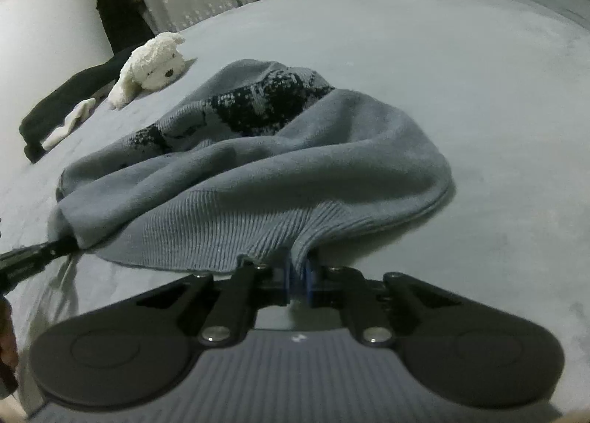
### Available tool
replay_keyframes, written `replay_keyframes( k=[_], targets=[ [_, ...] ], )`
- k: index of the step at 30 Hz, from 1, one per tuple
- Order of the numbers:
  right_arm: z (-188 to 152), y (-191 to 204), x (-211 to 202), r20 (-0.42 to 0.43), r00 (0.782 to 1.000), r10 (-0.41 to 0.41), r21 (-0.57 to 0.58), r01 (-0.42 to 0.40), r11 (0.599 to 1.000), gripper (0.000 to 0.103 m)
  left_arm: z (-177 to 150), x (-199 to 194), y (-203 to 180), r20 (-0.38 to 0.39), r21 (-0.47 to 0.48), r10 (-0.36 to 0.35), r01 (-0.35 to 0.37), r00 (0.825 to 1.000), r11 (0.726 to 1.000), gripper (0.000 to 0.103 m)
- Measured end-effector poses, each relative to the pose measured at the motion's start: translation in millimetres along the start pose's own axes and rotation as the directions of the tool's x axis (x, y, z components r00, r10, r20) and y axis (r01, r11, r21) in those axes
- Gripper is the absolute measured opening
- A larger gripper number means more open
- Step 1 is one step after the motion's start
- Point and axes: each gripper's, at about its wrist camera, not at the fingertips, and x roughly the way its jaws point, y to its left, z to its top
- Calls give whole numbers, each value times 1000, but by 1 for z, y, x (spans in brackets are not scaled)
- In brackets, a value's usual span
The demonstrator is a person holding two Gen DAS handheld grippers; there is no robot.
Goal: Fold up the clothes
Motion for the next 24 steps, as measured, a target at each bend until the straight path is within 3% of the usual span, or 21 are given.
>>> replay_keyframes(
  k=[4, 12, 19, 24],
  targets=[
    [6, -10, -16, 31, 999, 23, 52, -25, 998, 8, 4, -17, 2, 12, -63, -74, 75, 997, 995, 12],
    [15, -19, -61, 140, 990, 23, 43, -29, 999, 7, 2, -47, 5, -22, -173, -194, 188, 981, 967, 11],
    [16, -23, -87, 185, 983, 13, -13, -11, 1000, 7, -10, -60, 20, -100, -350, -317, 265, 943, 899, 8],
    [8, -28, -103, 173, 985, 26, -49, -18, 999, 7, -19, -69, 31, -125, -464, -403, 306, 906, 832, 8]
  ],
)
